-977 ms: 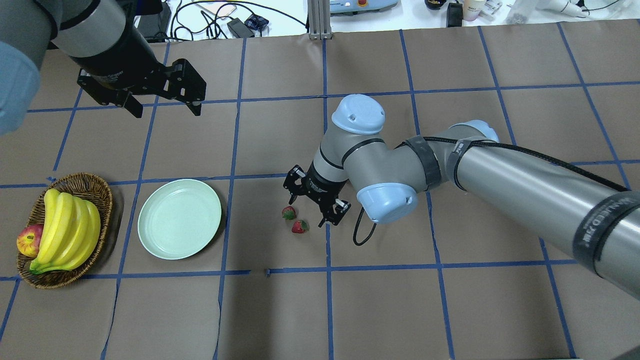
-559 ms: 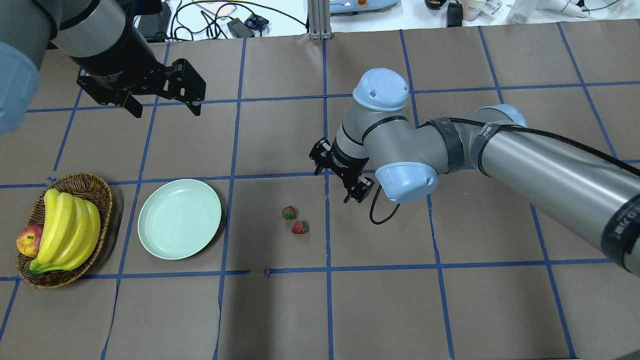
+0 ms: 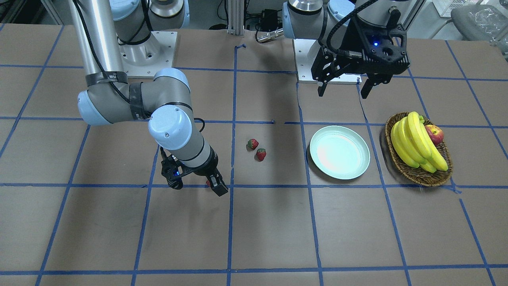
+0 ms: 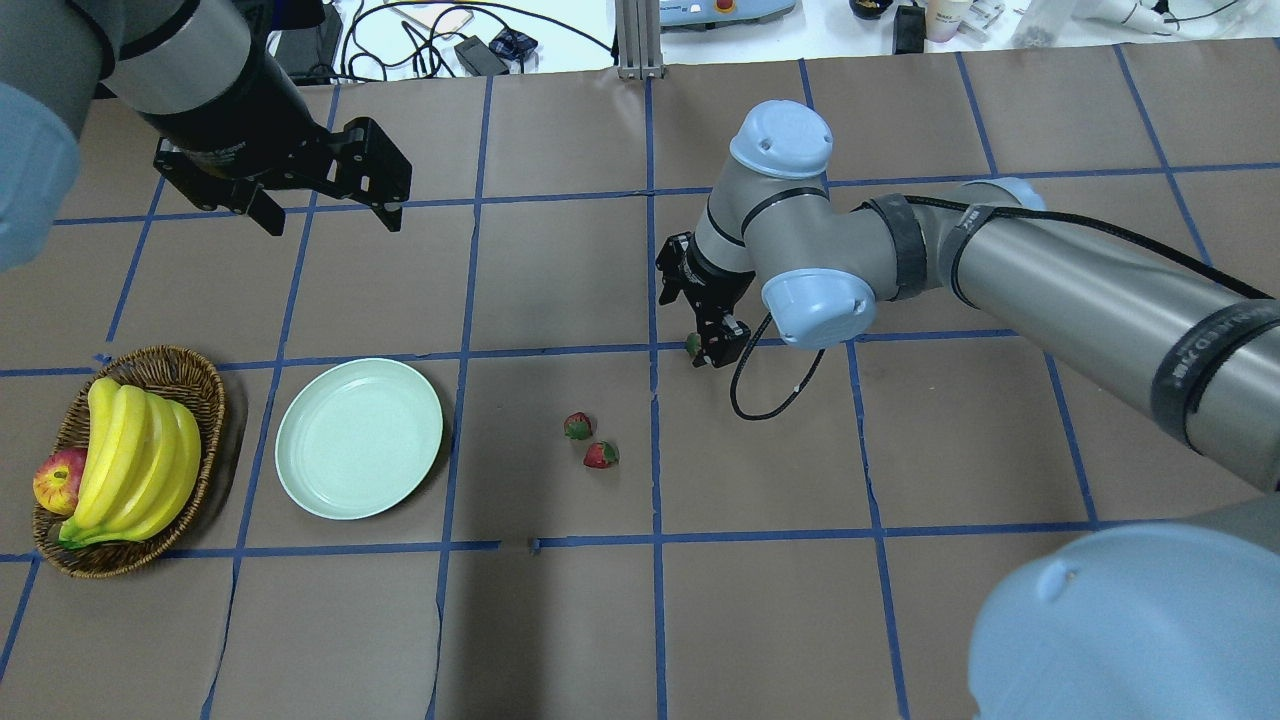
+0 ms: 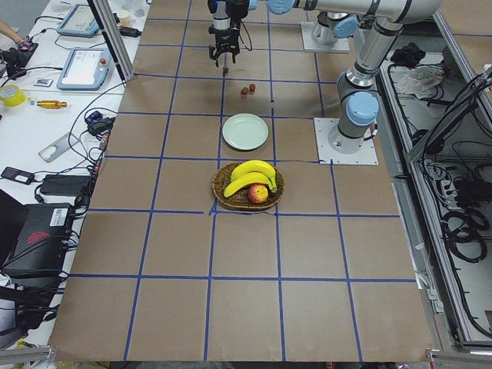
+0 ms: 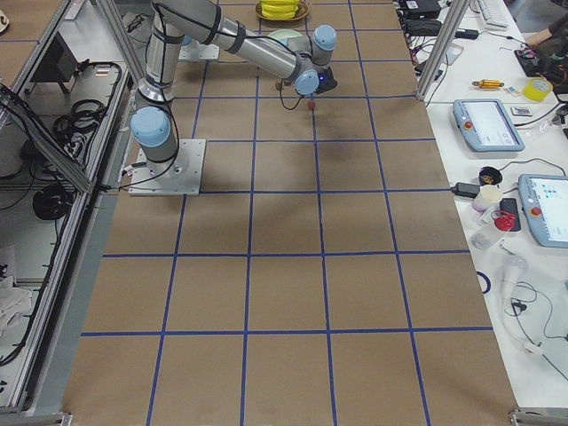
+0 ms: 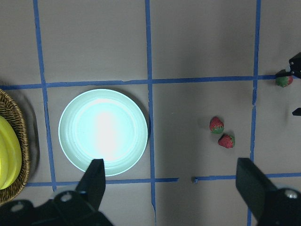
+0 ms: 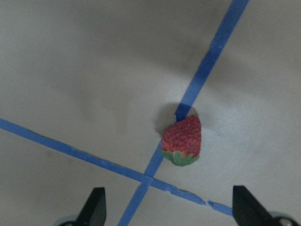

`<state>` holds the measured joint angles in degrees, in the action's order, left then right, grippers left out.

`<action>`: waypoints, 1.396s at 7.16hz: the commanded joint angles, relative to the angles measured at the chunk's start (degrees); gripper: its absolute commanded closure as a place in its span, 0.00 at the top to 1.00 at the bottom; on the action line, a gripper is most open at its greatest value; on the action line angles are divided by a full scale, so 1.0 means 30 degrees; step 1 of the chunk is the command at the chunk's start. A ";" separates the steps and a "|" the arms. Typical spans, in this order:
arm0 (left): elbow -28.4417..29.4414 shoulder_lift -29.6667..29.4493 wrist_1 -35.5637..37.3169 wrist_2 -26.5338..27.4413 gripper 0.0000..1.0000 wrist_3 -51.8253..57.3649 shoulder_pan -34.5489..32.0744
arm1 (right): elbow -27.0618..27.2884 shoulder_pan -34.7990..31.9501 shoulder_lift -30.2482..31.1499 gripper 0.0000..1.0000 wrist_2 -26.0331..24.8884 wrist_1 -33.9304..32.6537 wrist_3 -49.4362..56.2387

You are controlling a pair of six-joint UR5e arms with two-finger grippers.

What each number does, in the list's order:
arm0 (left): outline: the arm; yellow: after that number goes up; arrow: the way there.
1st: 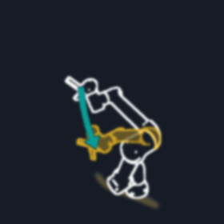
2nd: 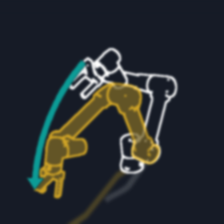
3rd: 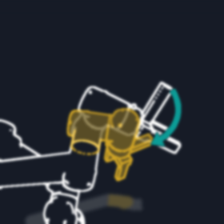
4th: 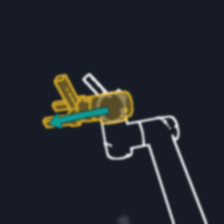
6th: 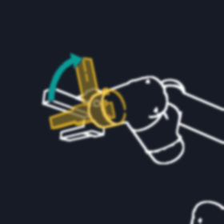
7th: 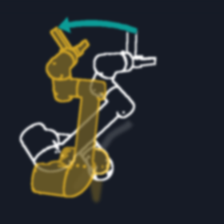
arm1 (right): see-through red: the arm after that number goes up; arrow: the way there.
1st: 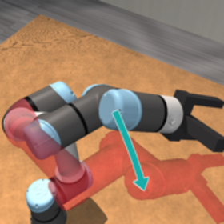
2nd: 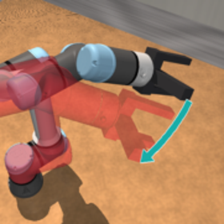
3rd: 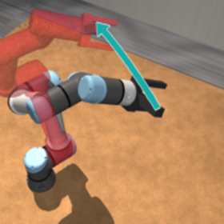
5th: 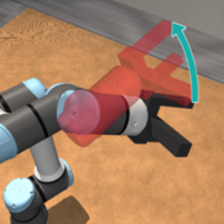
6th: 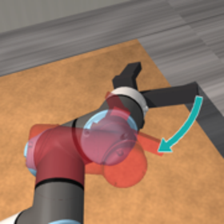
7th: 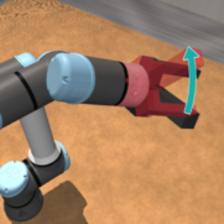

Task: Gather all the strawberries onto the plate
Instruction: 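Move the right gripper to the farthest strawberry and grasp it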

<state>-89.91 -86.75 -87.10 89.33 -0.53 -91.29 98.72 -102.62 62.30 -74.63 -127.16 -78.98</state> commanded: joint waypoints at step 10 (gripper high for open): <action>0.0000 0.0002 0.0029 -0.0010 1.00 0.0000 0.0018 | -0.0062 0.0429 -0.0440 0.00 -0.0904 0.0199 0.0165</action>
<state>-89.91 -86.75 -87.01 89.30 -0.53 -91.25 99.18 -101.26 59.92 -77.28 -126.77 -78.68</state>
